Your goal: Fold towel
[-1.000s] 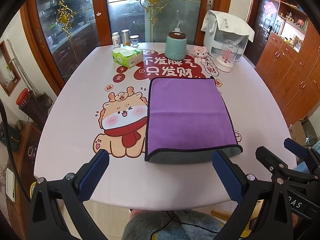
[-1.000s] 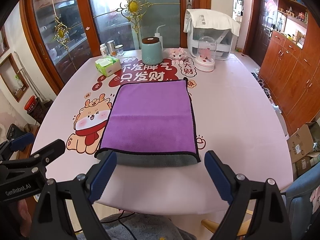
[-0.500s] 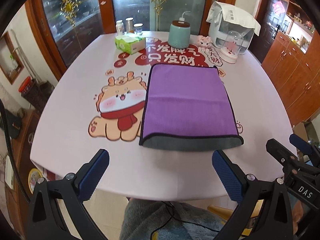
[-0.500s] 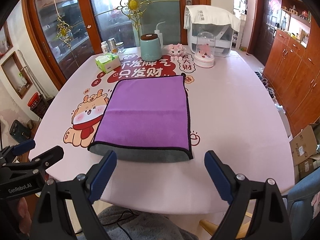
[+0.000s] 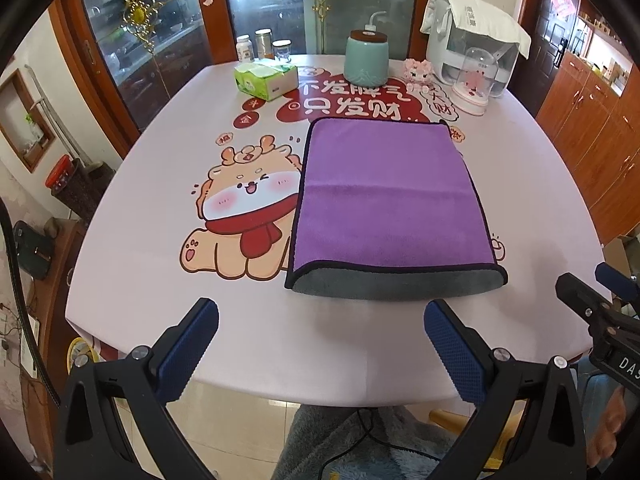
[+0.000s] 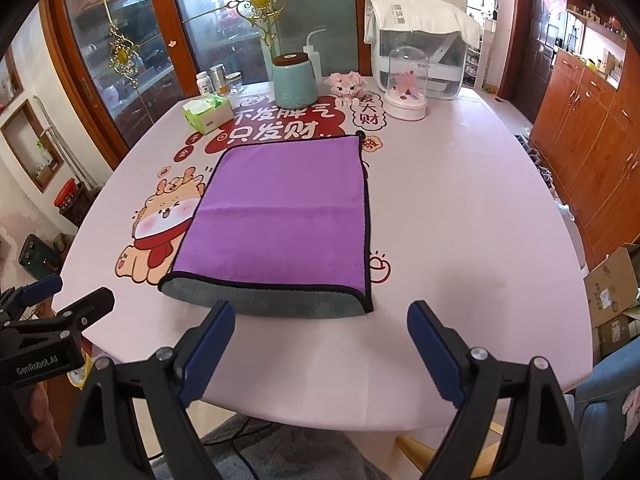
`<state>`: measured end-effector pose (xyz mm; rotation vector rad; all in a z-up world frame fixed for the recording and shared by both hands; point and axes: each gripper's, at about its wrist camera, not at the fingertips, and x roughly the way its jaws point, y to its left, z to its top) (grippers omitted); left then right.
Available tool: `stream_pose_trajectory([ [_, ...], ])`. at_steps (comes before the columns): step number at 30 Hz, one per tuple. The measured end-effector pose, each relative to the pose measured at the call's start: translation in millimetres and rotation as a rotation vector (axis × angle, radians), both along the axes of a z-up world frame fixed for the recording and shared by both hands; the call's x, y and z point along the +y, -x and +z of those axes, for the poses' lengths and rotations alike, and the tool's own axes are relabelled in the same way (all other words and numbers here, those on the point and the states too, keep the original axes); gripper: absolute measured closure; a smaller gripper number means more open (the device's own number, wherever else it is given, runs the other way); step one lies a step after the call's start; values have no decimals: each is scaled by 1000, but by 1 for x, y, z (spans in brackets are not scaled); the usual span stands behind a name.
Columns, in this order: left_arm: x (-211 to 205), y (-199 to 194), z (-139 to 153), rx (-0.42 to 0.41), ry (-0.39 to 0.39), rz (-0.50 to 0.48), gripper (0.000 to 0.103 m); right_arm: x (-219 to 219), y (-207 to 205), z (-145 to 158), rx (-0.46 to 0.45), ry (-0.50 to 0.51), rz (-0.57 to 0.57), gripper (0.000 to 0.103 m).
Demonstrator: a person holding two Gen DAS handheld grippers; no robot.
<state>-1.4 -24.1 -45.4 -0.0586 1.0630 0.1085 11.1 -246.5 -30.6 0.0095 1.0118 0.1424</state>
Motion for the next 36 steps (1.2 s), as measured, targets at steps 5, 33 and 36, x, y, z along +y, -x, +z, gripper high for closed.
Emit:
stream_pose_trajectory([
  [5,5,-18,-13,29,12,-8,1,-1,-11,-8,1,13,-4,19],
  [33,70,-86,-130,189,149,-180,26,-20,-73,-122,174,-60,167,55],
  [36,68,-90,-130,186,148,-230,30,-20,-76,-126,184,-57,198,62],
])
